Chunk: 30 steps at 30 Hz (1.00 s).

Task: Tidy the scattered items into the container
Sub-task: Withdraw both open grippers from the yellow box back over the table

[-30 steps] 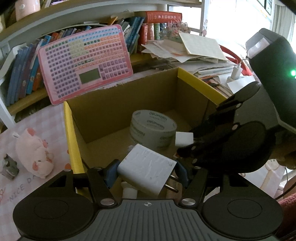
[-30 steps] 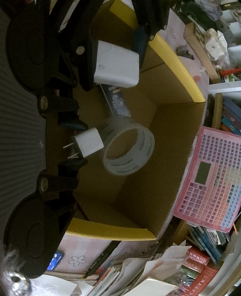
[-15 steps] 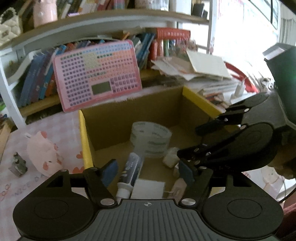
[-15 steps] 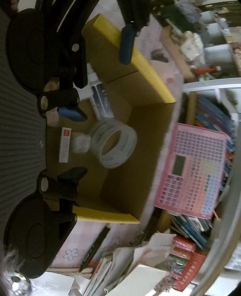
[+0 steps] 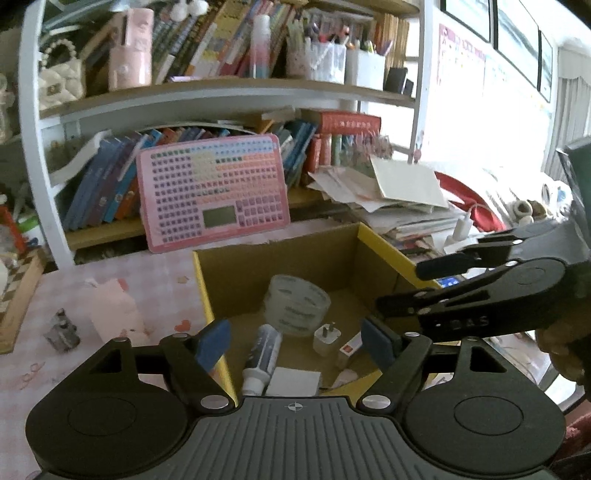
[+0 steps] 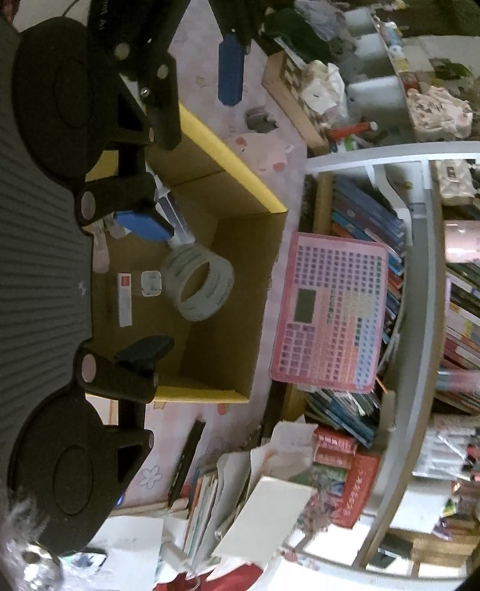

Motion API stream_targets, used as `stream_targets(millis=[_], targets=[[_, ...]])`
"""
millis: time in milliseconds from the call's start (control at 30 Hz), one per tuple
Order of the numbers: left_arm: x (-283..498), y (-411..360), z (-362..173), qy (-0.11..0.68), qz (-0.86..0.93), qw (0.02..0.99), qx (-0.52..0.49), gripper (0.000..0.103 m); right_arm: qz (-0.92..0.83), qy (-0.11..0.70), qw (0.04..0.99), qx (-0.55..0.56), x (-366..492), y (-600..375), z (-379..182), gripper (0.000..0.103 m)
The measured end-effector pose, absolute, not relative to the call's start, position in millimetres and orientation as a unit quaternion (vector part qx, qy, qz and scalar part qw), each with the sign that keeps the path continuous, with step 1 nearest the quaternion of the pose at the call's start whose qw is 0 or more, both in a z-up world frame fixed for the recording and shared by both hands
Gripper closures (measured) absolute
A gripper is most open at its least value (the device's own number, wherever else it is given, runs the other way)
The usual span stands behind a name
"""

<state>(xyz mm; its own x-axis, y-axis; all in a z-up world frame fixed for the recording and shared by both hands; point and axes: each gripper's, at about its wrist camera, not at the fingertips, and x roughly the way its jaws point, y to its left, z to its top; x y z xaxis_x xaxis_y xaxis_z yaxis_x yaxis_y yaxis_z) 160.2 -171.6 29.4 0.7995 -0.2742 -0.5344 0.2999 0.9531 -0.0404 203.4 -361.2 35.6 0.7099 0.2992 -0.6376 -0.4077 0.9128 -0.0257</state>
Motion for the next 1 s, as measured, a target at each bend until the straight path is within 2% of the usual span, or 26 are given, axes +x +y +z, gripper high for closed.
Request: stream_targets(millis=[167, 433, 1000], targets=[[137.8, -152.6, 31.0, 0.268, -0.158, 0.95, 0.031, 0.021, 0.158, 0.308, 0.936, -0.065, 175.7, -354.7, 41.3, 0.04], [100.2, -108.1, 32.9, 0.272, -0.174, 0.946, 0.028, 0.018, 0.091, 0.314, 0.944, -0.035, 128.7, -337.8, 43.3, 0.037], [48.3, -34.0, 23.2, 0.289, -0.182, 0.939, 0.032, 0.018, 0.064, 0.344, 0.937, -0.02, 51.3, -263.9, 25.8, 0.035]])
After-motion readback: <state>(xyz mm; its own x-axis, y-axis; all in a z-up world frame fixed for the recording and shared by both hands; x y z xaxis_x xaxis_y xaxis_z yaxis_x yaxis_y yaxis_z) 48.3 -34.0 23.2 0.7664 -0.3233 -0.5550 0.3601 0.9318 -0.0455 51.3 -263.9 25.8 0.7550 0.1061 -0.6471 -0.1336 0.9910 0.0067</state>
